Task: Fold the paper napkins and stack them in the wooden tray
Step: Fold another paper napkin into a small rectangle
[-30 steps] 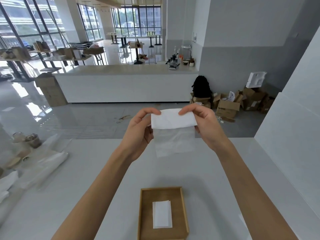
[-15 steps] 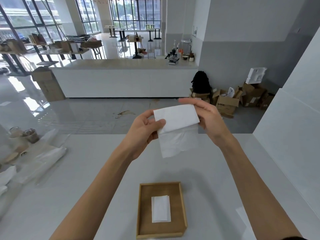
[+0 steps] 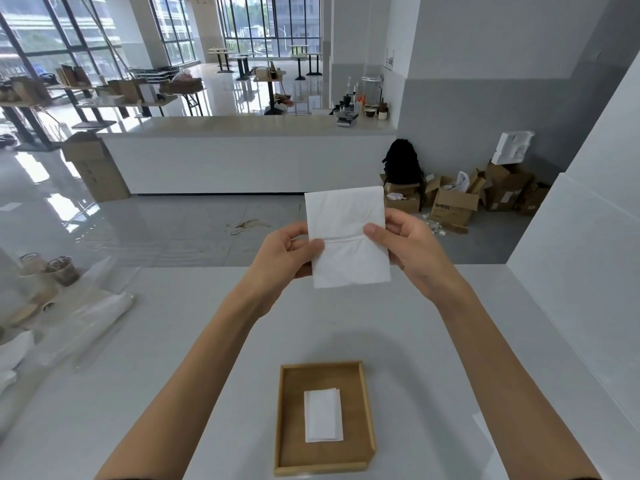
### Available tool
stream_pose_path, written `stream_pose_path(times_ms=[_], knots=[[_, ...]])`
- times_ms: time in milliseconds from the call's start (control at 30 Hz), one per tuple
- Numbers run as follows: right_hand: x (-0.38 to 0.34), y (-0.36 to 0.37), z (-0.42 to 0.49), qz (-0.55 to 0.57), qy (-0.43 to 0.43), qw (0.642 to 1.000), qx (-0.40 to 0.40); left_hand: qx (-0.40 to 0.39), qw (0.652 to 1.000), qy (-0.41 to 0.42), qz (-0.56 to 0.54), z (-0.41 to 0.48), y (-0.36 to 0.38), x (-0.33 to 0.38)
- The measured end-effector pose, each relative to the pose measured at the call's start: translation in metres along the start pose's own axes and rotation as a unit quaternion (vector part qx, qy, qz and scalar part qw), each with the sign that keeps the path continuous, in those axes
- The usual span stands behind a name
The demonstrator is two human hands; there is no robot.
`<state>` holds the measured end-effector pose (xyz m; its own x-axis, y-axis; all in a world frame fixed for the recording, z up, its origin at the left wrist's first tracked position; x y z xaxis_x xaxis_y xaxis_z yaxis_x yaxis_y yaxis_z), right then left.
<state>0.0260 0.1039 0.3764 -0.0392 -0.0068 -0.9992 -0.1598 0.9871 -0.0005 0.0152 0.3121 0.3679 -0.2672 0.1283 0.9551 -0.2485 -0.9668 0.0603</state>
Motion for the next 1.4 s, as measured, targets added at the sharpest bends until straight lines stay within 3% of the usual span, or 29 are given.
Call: stream_pose_path(times_ms=[133,300,633,767,967,1133,1400], knots=[[-0.001,0.002,0.0,0.0,-0.002,1.0,-0.026,0.005,1.0,0.002,-0.018,0.002,-0.002,0.0],[-0.005,0.0,-0.002,0.017,-0.038,0.999,0.014,-0.002,0.997,0.005,-0.08,0.003,0.003,0.003],[-0.013,-0.005,-0.008,-0.062,-0.126,0.988,0.067,0.017,0.952,-0.107,-0.285,0.003,0.013,-0.004],[-0.009,-0.008,-0.006,-0.071,-0.108,0.989,0.069,-0.005,0.98,-0.076,-0.185,0.003,0.016,-0.004],[0.007,-0.009,-0.001,0.088,0.106,0.99,-0.038,0.048,0.996,-0.031,-0.068,0.001,0.013,-0.002],[0.006,-0.011,-0.007,0.001,0.039,0.999,0.028,0.036,0.999,-0.013,-0.011,-0.004,0.008,-0.004],[-0.01,0.002,-0.013,-0.057,-0.04,0.997,0.041,0.01,0.997,-0.037,-0.06,-0.008,0.001,-0.004]])
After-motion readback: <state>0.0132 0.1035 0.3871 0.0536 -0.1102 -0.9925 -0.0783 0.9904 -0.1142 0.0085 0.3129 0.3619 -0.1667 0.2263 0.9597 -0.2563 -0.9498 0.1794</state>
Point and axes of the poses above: each hand's wrist, its own z-axis towards the middle knuckle, its own y-axis out of the palm, x = y × z, the point moved 4 cm from there along z, towards the middle knuckle, and after that the axes turned 12 degrees about y, right-handed, at the moved point
